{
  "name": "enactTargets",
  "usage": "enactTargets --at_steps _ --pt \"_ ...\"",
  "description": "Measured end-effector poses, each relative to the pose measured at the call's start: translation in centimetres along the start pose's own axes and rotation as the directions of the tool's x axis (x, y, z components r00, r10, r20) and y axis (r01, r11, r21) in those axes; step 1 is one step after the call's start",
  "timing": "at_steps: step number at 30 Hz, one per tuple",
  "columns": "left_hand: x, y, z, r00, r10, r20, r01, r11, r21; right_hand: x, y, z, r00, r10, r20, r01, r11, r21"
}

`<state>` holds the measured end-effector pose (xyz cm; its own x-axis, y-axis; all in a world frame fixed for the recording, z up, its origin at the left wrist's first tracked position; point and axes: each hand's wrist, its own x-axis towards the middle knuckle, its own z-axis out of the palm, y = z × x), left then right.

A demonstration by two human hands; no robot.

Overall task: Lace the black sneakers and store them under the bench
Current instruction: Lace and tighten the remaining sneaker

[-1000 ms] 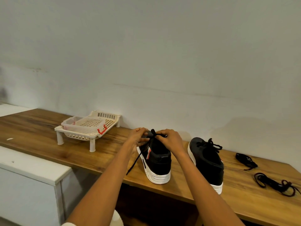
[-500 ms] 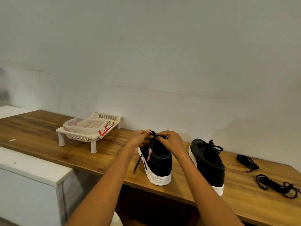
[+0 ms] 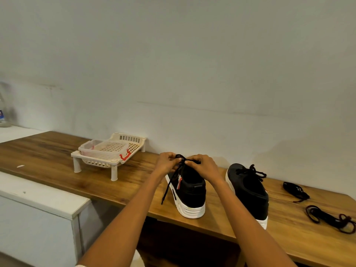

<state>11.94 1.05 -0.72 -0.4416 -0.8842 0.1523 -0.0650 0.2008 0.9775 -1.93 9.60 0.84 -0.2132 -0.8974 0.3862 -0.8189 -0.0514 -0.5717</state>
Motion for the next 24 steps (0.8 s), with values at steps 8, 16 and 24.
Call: enactTargets --at_steps 8,16,24 --pt "-2.0 0.7 -3.3 0.868 -0.307 0.391 0.12 0.893 0.435 0.1 0.1 0.4 0.994 0.083 -0.068 -0.081 0.996 0.035" --pt "-2.5 1.7 -4.2 0.862 -0.268 0.43 0.116 0.93 0.349 0.0 -0.1 0.6 0.99 0.114 -0.088 -0.114 0.993 -0.002" --pt "-3.0 1.5 -3.1 0.851 -0.352 0.39 0.135 0.863 0.487 0.1 -0.2 0.6 0.989 0.111 -0.094 -0.112 0.994 0.003"
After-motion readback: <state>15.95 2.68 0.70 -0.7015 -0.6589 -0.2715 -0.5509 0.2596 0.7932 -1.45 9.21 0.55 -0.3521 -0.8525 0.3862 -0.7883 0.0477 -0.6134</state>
